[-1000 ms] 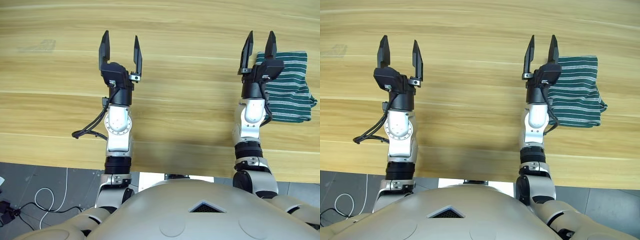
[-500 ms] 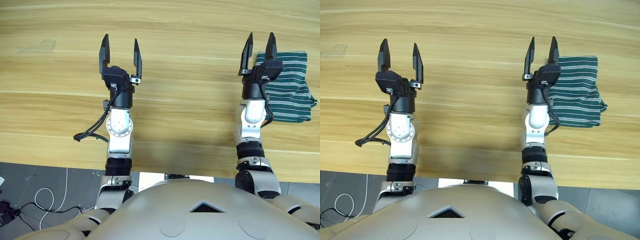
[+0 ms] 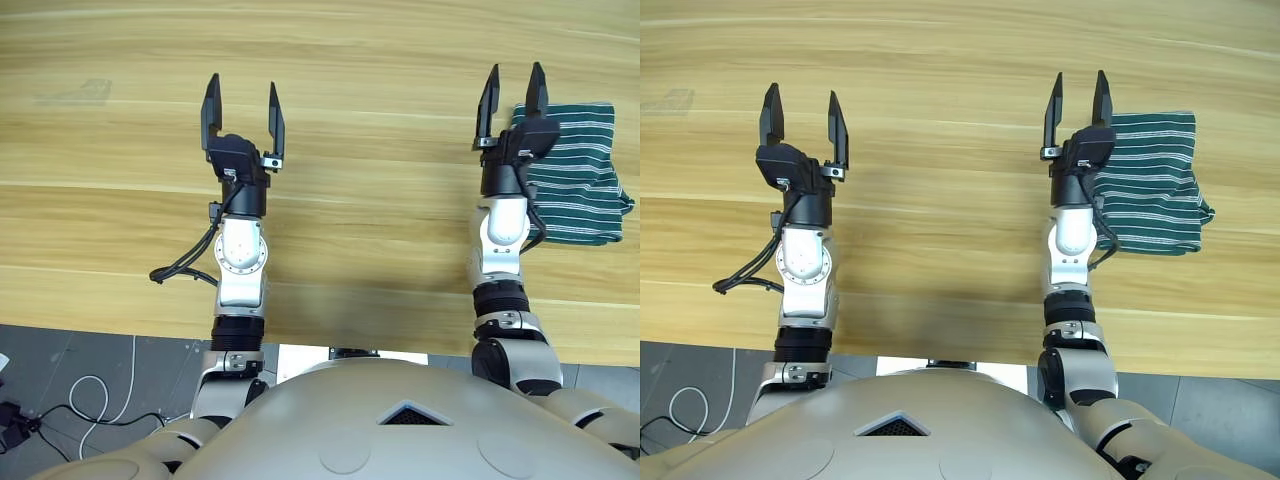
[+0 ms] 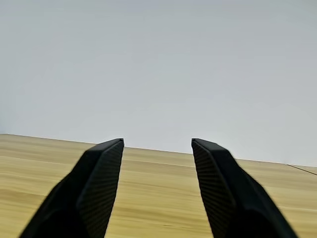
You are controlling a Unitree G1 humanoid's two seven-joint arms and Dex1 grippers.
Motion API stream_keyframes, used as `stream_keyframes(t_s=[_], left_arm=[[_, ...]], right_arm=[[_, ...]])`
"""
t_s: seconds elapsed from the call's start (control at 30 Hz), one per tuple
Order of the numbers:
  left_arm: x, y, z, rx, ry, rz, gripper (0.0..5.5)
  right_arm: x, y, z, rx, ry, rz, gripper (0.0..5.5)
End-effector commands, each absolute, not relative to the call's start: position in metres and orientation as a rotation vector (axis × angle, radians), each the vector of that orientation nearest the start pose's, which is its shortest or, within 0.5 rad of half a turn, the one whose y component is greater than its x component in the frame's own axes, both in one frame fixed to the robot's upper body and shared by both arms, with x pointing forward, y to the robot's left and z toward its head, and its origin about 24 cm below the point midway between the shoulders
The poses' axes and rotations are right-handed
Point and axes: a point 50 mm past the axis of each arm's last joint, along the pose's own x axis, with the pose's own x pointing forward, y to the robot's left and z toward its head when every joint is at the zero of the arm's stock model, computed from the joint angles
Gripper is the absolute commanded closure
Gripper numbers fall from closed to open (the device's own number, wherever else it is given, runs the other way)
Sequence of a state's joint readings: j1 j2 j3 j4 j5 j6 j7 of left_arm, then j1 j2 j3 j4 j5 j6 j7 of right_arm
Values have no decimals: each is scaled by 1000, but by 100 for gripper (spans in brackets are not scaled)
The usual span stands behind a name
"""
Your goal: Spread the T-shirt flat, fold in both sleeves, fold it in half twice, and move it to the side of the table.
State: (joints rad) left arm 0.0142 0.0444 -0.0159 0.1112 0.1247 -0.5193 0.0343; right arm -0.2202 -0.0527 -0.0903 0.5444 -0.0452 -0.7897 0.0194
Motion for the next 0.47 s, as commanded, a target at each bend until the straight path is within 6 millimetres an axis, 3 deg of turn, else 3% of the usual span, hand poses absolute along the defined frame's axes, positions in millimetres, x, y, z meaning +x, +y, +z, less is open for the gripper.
stream_keyframes(t_s=[0.03,0.47], left_arm=[[244,150,62,160,-399,-20,212],[244,151,61,161,-397,-12,212]], right_arm=[[277,-162,49,-102,-456,14,297],[277,-162,48,-105,-459,16,297]])
